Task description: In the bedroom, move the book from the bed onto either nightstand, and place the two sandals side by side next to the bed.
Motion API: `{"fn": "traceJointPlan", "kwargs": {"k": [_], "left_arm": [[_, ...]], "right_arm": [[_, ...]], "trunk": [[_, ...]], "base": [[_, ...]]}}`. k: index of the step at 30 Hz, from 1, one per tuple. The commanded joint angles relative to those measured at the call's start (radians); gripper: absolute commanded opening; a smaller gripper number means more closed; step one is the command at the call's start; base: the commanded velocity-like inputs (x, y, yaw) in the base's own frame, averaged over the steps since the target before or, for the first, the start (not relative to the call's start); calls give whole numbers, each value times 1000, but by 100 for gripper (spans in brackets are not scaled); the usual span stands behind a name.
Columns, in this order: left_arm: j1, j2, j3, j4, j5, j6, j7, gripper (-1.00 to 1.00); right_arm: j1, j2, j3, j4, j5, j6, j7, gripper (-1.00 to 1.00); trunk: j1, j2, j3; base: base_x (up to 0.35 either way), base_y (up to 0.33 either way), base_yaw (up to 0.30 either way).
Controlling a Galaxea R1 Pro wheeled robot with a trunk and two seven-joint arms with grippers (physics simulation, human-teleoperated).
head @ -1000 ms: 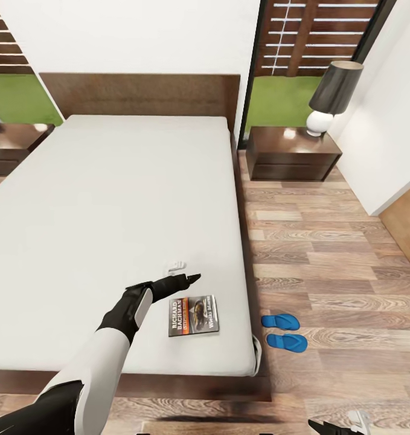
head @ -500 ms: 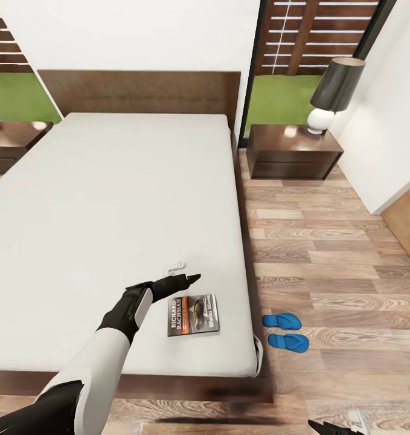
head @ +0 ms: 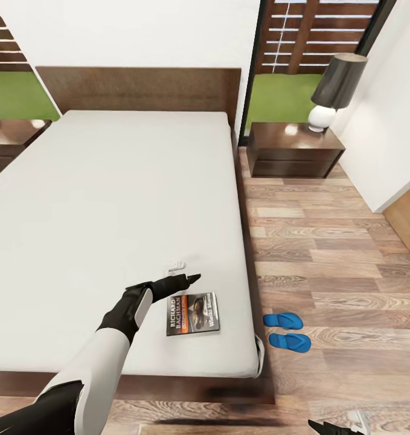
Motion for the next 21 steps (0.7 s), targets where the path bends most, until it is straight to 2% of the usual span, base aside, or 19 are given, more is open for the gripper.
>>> {"fn": "traceJointPlan", "kwargs": {"k": [1, 13, 21], "left_arm": [[-1, -1, 8, -1, -1, 9, -6, 100], [-1, -1, 8, -1, -1, 9, -6, 100], [-1, -1, 8, -1, -1, 9, -6, 100]], "right_arm": [[-1, 0, -6, 0, 4, 6, 5, 100], [0, 0, -6, 0, 4, 6, 5, 100], [0, 0, -6, 0, 4, 6, 5, 100]], "trunk": [[4, -8, -4], [50, -92, -41], [50, -92, -41]], "base": [[0, 0, 0], [0, 0, 0], [0, 0, 0]]}}
